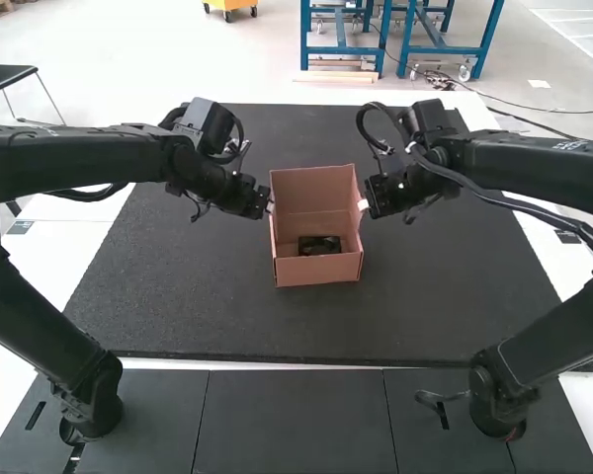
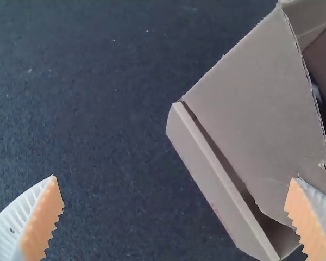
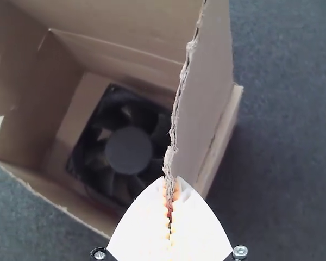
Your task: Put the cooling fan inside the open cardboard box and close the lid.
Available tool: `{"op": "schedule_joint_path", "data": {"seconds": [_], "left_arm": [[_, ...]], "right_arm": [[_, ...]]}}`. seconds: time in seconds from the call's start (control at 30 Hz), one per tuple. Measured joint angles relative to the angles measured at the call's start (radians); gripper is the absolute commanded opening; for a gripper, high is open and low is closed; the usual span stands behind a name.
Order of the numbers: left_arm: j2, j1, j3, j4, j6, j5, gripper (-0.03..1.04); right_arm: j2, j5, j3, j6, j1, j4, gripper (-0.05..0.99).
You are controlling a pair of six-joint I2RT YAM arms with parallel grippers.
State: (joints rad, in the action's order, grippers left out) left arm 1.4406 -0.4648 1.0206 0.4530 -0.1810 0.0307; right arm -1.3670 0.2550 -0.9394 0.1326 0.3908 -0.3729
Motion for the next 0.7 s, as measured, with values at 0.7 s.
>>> {"op": "schedule_joint_path", "data": {"seconds": [0.7], "left_arm": [[-0.008, 0.0, 0.0, 0.055, 0.0, 0.0, 0.96]], "right_arm": [[-0.061, 0.043, -0.044, -0.036, 0.005, -0.112, -0.02]]}}
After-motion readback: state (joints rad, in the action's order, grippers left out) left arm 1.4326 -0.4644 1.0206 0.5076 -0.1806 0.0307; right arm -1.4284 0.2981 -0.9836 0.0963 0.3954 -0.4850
